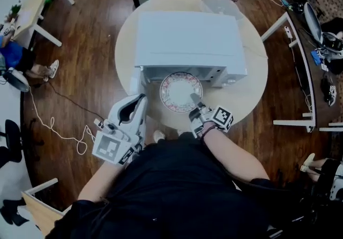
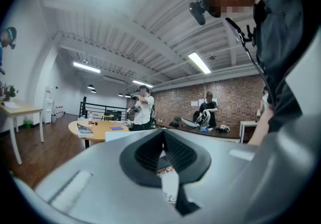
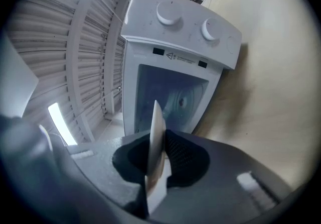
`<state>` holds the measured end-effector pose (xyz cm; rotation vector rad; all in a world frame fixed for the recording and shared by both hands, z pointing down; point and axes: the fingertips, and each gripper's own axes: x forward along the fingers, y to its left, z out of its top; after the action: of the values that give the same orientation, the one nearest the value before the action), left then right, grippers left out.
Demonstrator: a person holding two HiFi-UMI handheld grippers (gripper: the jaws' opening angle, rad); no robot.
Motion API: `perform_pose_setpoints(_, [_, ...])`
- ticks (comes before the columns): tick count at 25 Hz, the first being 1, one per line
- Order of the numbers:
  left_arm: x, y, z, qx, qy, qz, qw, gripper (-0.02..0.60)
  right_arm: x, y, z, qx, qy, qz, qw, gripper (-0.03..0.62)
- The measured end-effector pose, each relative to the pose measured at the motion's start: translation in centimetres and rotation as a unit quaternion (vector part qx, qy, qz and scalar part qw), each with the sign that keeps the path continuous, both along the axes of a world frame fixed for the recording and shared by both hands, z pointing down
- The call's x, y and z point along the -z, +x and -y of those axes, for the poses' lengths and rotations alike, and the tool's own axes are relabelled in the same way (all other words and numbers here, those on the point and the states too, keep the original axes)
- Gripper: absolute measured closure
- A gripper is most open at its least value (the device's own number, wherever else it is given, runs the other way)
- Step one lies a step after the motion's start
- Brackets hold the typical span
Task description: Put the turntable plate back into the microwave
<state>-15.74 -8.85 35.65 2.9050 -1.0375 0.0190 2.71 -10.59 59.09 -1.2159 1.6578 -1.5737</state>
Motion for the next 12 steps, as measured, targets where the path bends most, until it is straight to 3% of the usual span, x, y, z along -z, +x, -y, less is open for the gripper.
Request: perform_pose_setpoints(12, [-0.8, -0.6, 0.9, 0.034, 0.004, 0.038, 0.9987, 0.577, -2.2, -1.2, 2.5, 0.016, -0.026, 0.007, 1.0, 0.559])
